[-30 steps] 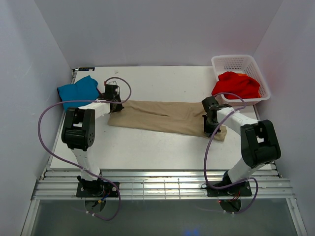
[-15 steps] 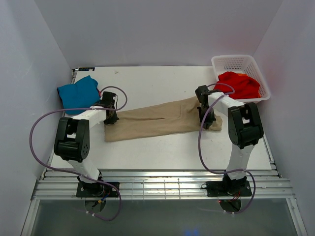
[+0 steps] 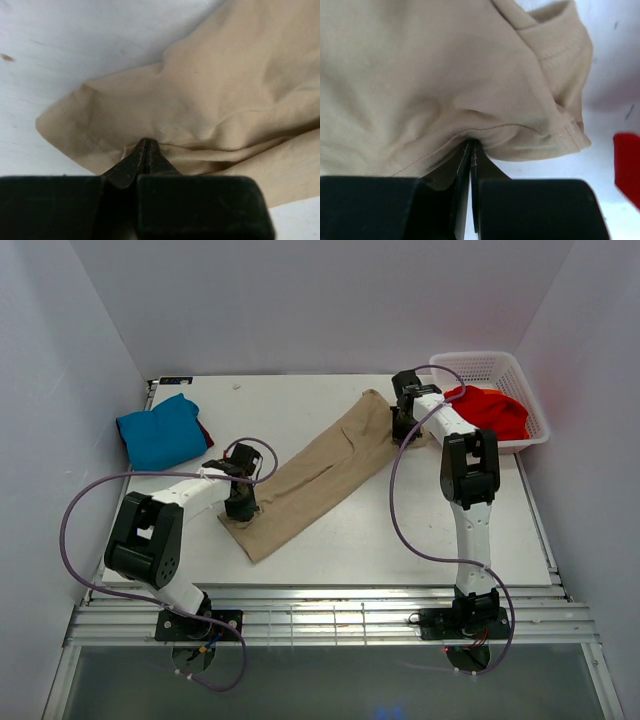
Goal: Fold and stack the t-shirts
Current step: Fold the tshirt
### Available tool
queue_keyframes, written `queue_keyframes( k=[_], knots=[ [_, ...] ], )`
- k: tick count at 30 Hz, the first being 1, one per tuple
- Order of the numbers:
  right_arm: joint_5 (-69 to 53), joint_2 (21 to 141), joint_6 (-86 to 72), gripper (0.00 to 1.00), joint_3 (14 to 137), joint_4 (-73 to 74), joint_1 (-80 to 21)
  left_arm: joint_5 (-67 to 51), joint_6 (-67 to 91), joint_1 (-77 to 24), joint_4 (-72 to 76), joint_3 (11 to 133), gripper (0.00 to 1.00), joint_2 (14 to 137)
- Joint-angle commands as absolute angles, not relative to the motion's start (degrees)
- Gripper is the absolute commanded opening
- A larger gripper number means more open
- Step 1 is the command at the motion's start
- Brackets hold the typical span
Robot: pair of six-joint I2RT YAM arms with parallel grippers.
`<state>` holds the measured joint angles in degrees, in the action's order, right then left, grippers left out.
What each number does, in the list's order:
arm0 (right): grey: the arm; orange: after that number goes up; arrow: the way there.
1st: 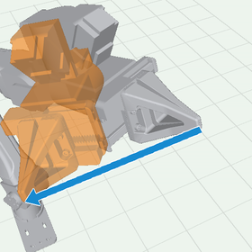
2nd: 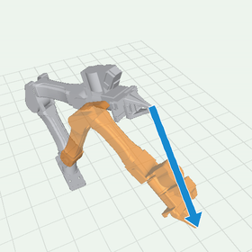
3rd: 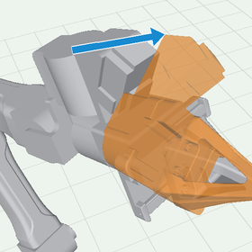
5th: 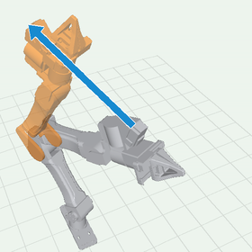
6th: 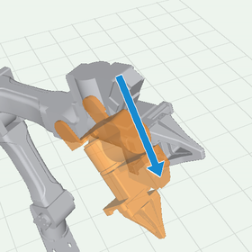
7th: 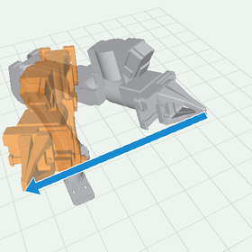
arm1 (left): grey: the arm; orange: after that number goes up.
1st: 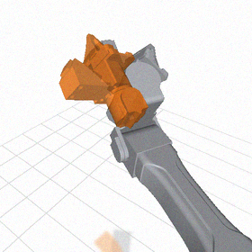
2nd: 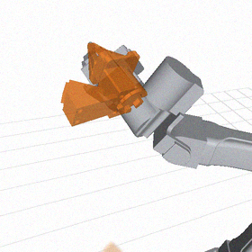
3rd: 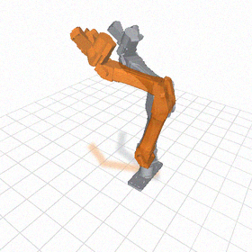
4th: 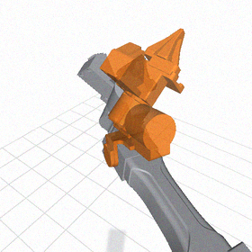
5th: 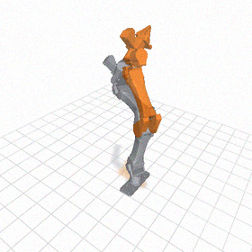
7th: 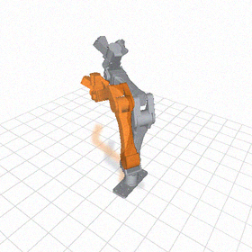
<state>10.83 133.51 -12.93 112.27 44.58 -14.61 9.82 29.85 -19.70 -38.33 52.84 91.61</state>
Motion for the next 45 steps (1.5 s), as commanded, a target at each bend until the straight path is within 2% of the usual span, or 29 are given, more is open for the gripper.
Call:
queue_keyframes(
  k=[1, 6, 14, 24, 28, 34, 37, 39, 41, 45],
  knots=[
    [6.4, 137.8, -14.8, 0.08, 115.8, 40.3, -14.1, 6.3, 33.6, -23.7, -42.8, 50.1, 0.01, 88.4],
    [0.4, 139.9, -15.9, 0.09, 119.4, 36.2, -13.6, 3.0, 36.6, -26.9, -44.6, 47.4, 0.01, 84.7],
    [-23.2, 141.2, -21.2, 0.13, 116.9, 23.2, -12.0, -6.7, 40.0, -30.9, -42.7, 46.3, 0.00, 81.2],
    [-29.0, 139.6, -20.7, 0.18, 120.1, 18.4, -9.0, -12.8, 42.5, -34.7, -41.1, 51.9, 0.00, 80.0],
    [-27.9, 132.2, -18.7, 0.19, 117.1, 16.4, -7.6, -11.0, 42.1, -34.8, -41.9, 56.1, 0.00, 78.8],
    [-24.2, 116.8, -15.3, 0.20, 103.3, 13.5, -7.6, -7.6, 39.0, -34.8, -43.6, 62.1, 0.00, 80.9],
    [-20.0, 112.3, -13.8, 0.20, 98.8, 17.1, -8.5, -8.6, 37.8, -35.0, -44.0, 61.4, 0.00, 82.5],
    [-17.9, 111.3, -11.8, 0.18, 98.4, 20.3, -9.8, -8.1, 36.8, -35.7, -44.0, 59.2, 0.00, 82.8],
    [-13.5, 111.2, -10.6, 0.09, 99.0, 26.0, -12.1, -7.2, 34.9, -36.9, -43.8, 56.6, 0.00, 82.9],
    [-4.0, 111.6, -6.9, 0.08, 99.3, 31.1, -17.9, -5.1, 32.9, -39.5, -43.7, 54.1, 0.00, 82.2]
  ],
)
